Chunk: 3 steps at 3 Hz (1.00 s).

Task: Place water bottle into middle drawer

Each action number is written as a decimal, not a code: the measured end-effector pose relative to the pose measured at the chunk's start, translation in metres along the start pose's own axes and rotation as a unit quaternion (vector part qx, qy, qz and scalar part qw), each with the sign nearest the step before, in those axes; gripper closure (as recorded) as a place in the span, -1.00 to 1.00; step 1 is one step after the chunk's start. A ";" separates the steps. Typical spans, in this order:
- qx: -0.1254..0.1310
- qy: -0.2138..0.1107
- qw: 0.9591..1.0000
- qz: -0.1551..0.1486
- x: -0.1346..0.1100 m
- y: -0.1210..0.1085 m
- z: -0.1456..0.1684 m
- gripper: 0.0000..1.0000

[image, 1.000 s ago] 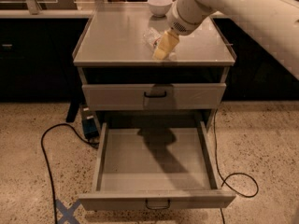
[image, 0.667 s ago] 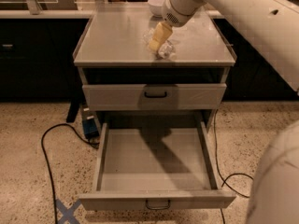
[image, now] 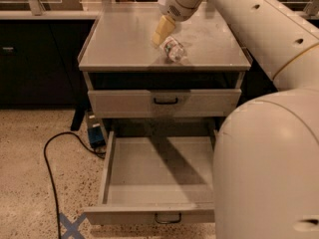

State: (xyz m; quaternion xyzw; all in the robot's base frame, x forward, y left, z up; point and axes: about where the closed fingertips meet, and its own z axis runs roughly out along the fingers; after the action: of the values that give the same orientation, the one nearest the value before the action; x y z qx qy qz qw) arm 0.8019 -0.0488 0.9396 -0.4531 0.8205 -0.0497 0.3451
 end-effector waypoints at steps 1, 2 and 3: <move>-0.020 0.004 1.000 0.022 0.002 -0.002 0.020 -1.00; -0.045 -0.010 0.998 0.041 0.009 0.000 0.041 -1.00; -0.069 -0.029 0.995 0.059 0.016 0.004 0.059 -1.00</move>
Offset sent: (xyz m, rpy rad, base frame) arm 0.0365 -0.0030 -0.0482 0.1817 0.1049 -0.0006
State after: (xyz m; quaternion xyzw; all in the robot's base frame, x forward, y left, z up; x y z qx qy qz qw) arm 0.8295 -0.0450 0.8848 -0.4279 0.8369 0.0409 0.3388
